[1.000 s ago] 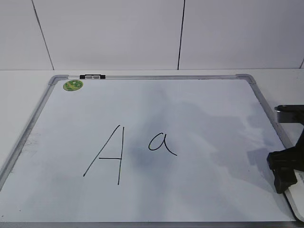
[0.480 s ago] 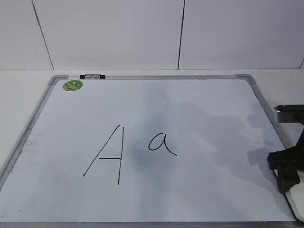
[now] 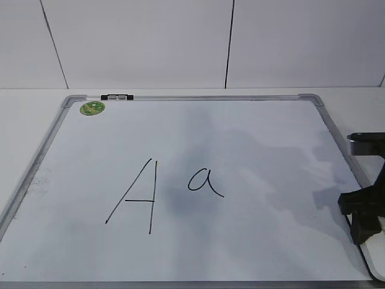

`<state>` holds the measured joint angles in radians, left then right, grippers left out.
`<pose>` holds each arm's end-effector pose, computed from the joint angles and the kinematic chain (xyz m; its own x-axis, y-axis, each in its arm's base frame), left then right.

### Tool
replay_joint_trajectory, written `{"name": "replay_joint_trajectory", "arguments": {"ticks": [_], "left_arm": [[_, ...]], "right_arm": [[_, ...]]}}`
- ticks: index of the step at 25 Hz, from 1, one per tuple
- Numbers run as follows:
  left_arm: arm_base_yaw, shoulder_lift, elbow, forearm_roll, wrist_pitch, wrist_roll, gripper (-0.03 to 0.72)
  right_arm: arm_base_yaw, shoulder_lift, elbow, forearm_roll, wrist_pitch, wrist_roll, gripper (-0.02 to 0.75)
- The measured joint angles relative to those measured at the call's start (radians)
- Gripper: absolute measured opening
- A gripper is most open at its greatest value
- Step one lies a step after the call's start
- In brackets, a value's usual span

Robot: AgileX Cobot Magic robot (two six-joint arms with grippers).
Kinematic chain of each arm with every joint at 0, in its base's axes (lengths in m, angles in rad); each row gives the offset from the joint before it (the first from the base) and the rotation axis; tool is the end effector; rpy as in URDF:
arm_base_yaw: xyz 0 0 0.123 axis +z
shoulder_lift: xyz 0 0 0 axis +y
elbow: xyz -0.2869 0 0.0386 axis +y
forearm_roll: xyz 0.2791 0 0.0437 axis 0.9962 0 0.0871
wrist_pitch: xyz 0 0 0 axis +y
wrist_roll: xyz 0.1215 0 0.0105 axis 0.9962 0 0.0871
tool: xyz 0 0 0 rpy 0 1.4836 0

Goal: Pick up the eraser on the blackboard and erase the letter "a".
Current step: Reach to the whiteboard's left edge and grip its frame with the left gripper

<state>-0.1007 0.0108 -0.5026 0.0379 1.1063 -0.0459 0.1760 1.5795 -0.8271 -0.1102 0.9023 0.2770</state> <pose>0.0444 -0.0003 0.2736 -0.5023 0.0217 -0.8644 0.0568 0.9984 -0.0080 0.2729 0.0378 0.1292 -0.9992 0.0318 -0.0240 0.0337 0.9960 -0.0831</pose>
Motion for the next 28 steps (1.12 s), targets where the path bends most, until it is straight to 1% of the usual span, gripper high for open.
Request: {"name": "replay_joint_trajectory", "arguments": {"ticks": [7,18,25,28], "left_arm": [[0.0,0.0,0.0,0.0,0.0,0.0,0.245],[0.0,0.0,0.0,0.0,0.0,0.0,0.245],[0.0,0.0,0.0,0.0,0.0,0.0,0.245],[0.0,0.0,0.0,0.0,0.0,0.0,0.245]], "right_arm": [[0.0,0.0,0.0,0.002,0.0,-0.002,0.536],[0.0,-0.004,-0.012,0.003,0.043,0.002,0.535],[0.0,-0.1,-0.087,0.002,0.113,-0.004,0.535],[0.022,-0.12,-0.127,0.009,0.155,-0.024,0.535]]}}
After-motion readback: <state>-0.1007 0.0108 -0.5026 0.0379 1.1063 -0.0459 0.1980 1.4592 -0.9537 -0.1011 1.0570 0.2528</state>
